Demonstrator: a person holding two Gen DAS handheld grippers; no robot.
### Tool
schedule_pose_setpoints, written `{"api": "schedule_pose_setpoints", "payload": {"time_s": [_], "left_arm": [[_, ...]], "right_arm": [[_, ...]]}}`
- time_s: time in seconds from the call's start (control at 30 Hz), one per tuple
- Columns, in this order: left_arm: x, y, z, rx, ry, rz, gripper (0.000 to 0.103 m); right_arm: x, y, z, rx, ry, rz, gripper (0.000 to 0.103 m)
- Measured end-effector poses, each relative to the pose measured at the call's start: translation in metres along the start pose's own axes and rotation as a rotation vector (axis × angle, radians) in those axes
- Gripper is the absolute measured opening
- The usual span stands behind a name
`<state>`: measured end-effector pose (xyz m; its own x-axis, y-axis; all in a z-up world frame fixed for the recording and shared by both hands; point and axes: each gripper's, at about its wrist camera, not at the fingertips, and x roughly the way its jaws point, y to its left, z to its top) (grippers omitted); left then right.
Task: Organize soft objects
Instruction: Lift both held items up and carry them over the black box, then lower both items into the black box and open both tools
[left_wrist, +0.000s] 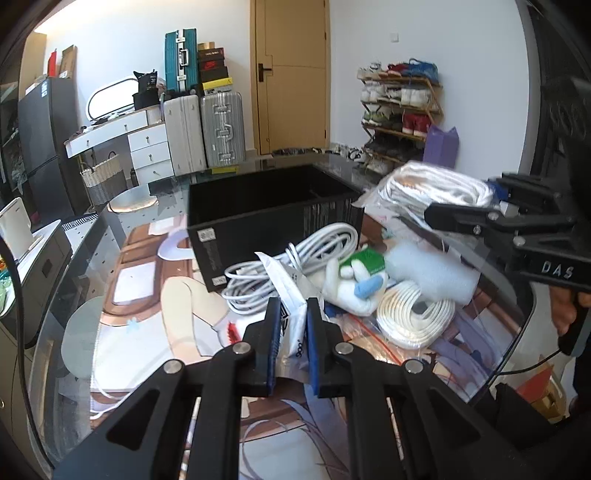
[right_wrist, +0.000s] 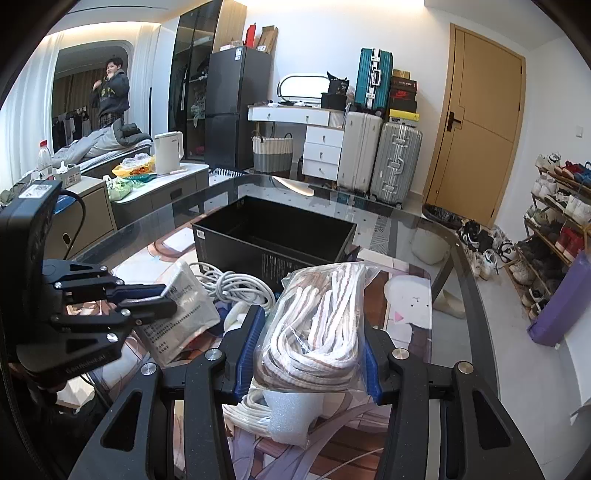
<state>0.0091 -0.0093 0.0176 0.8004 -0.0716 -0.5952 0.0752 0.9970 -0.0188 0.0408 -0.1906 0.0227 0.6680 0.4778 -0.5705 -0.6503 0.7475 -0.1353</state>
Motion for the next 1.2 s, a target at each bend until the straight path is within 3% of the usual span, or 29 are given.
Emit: {"api": "schedule_pose_setpoints", "payload": {"time_s": [0.5, 1.2], "left_arm": [[-0.025, 0.023, 0.024, -0.051, -0.086, 0.002, 0.01], [0.016, 0.056, 0.085, -0.088, -0.128, 0.037, 0.01]], "right_arm": [[-0.006, 0.002, 0.009, 0.024, -0.057, 0.05, 0.047], [0.04, -0.016, 0.05, 0.069, -0.049, 0.129, 0.047]]}}
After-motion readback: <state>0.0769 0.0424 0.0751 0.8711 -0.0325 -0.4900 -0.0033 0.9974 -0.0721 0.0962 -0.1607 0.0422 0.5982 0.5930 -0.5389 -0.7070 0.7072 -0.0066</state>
